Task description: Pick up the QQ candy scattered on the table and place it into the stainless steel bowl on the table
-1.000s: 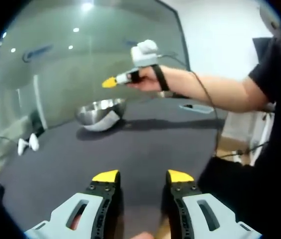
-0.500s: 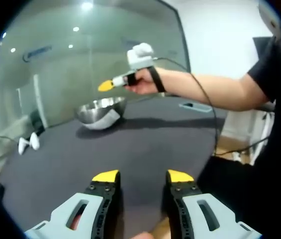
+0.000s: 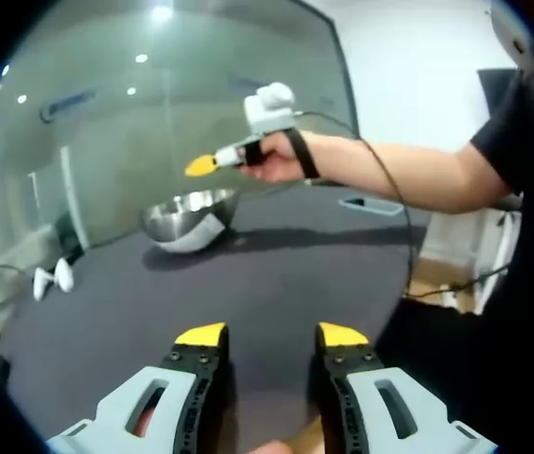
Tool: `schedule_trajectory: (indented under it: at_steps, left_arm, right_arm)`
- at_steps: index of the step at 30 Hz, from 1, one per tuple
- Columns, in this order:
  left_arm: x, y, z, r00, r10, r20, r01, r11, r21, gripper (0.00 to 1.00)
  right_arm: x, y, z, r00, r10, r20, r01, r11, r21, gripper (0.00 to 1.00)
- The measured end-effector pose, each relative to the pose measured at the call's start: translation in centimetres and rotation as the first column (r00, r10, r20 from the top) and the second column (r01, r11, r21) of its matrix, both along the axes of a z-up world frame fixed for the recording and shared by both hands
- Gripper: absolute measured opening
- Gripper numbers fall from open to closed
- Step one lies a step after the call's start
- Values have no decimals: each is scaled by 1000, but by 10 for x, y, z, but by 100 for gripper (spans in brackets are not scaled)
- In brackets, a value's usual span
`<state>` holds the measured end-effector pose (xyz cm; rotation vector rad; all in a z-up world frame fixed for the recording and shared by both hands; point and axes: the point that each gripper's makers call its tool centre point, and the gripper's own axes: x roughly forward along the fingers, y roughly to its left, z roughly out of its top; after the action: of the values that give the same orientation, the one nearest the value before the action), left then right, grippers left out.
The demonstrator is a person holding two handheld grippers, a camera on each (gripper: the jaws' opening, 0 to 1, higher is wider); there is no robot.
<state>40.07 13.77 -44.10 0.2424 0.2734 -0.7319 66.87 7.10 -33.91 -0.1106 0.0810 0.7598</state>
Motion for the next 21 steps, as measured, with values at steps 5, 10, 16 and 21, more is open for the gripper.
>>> schedule_trajectory:
  at_steps: [5,10,16,21]
  left_arm:
    - [1,3,0,1000,5,2,-5,1000,1,38]
    - [2,6,0,1000,13,5,-13,1000,-2,38]
    - [5,5,2,1000,12,16,-12,1000,-15,38]
    - [10,1,1,1000,13,24,-13,1000,-9,38]
  right_arm:
    - [-19,-3,-9,999,45,-9,-45,998,-33,23]
    - [-40,-20,-21,997,67,-40,-68,997,-28,23]
    - [-75,-46,-21,998,47,34,-46,999,-24,21]
    - [-106,-65,-35,999,45,25,-44,999,-26,22]
